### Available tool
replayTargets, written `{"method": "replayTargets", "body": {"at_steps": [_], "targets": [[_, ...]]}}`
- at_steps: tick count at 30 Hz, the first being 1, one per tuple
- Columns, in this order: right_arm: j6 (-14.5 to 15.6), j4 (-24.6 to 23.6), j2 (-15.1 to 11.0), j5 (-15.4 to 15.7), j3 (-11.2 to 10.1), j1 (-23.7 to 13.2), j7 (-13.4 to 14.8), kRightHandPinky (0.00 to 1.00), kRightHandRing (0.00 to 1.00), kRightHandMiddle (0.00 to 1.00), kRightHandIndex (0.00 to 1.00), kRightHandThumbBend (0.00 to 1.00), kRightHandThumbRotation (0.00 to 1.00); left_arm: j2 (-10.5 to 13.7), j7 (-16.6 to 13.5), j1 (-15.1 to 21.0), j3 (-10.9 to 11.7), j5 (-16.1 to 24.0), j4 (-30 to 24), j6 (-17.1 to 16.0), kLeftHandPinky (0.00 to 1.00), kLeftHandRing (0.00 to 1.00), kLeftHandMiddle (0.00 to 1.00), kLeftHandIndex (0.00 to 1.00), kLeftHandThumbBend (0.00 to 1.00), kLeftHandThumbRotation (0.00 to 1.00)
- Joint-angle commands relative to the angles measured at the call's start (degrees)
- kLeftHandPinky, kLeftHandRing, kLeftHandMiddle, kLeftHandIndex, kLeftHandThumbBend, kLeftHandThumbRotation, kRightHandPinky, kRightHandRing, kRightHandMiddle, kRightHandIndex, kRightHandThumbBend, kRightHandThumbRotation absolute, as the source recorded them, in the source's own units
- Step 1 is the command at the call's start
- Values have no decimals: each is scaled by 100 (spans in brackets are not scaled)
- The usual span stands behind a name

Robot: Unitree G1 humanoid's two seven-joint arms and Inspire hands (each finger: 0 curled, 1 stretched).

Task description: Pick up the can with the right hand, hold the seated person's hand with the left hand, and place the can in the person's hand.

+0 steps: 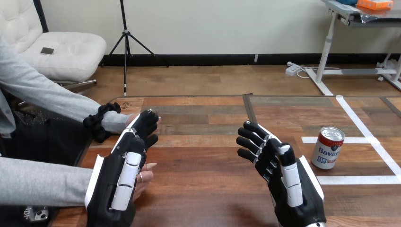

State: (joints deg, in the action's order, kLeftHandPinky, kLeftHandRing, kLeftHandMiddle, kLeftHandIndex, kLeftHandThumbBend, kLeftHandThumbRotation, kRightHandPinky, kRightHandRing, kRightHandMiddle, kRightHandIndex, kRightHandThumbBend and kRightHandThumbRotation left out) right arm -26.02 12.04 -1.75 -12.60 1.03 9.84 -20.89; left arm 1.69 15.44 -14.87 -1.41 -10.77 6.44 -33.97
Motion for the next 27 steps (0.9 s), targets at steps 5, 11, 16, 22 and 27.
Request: {"method": "replayTargets", "body": {"at_steps": [5,11,16,22,27], "targets": [[-185,161,9,64,-223,-644,250,86,85,87,87,86,93,-54,63,206,-24,-30,-87,-120,91,93,89,87,53,91],[-197,343,-119,-46,-380,-903,200,86,85,87,87,90,94,-43,28,185,-28,31,-147,-44,91,92,89,87,55,92],[-95,388,-245,-150,-505,-1086,134,85,86,87,86,92,95,-39,15,178,-31,55,-174,-28,91,92,89,88,54,92],[-64,476,-387,-200,-673,-1293,129,86,87,87,86,90,97,-41,-15,179,-25,78,-187,-28,92,92,88,88,54,92],[-8,546,-493,-264,-795,-1440,122,84,87,87,85,90,95,-32,-14,175,-25,58,-198,-18,92,92,88,88,54,92]]}}
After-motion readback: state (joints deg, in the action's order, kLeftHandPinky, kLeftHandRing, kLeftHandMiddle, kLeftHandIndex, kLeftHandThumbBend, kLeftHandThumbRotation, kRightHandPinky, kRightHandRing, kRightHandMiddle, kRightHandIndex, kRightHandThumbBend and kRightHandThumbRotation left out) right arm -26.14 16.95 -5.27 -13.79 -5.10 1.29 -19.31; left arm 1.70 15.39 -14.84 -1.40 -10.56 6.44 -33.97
